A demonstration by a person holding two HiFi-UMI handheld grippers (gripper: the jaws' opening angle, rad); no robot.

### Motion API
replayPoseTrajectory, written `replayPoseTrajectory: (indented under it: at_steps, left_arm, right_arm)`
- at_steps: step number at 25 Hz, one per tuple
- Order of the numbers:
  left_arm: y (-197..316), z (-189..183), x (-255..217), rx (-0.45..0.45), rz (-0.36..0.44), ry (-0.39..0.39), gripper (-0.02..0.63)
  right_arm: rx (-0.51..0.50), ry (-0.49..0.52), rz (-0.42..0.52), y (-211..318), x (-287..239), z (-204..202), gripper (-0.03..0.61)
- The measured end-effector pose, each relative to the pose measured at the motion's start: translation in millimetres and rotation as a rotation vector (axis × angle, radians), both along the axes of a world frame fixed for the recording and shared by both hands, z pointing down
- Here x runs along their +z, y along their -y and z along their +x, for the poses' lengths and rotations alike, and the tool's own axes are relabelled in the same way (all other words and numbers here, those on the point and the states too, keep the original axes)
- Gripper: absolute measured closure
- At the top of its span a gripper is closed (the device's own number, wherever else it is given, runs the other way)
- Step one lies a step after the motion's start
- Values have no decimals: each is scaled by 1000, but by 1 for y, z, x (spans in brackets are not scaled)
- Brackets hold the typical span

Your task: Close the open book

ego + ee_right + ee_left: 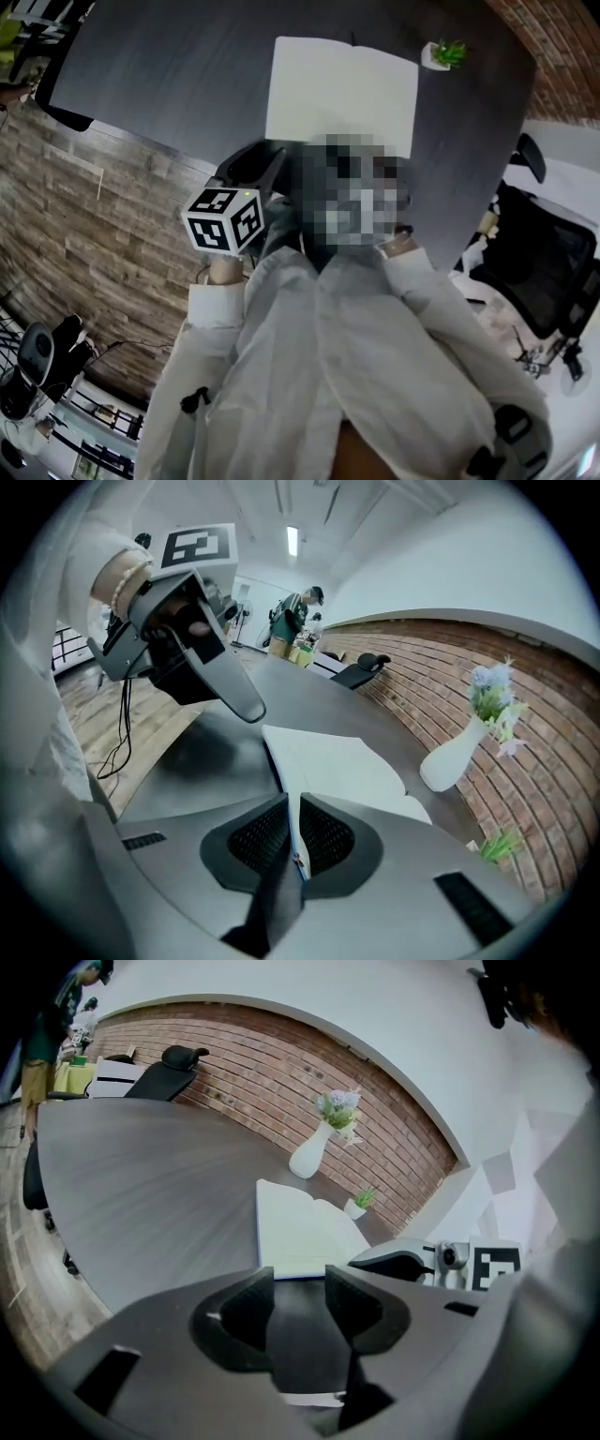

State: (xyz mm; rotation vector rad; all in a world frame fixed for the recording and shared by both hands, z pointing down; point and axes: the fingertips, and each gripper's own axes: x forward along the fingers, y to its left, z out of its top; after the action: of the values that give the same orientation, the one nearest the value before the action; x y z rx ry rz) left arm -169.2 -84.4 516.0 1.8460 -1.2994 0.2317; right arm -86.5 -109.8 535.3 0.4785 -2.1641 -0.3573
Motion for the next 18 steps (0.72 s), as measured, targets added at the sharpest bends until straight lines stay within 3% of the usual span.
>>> replayPoseTrajectory:
  at_steps: [4,11,15,18]
  left_arm:
    - [4,2,2,-17,-18,-31,440]
    - [9,6,-5,-58,-34,-163,416]
    - [6,3,-4,-69,-41,-205,416]
    - [14,1,-6,-87,-33,-279,416]
  right_arm:
    - [62,86,-20,0,-9,0,541]
    - [140,195,-37,4,-25,0,548]
    - [172,215,-48,3,-28,1,551]
    - [175,216,-40,5,-27,5,554]
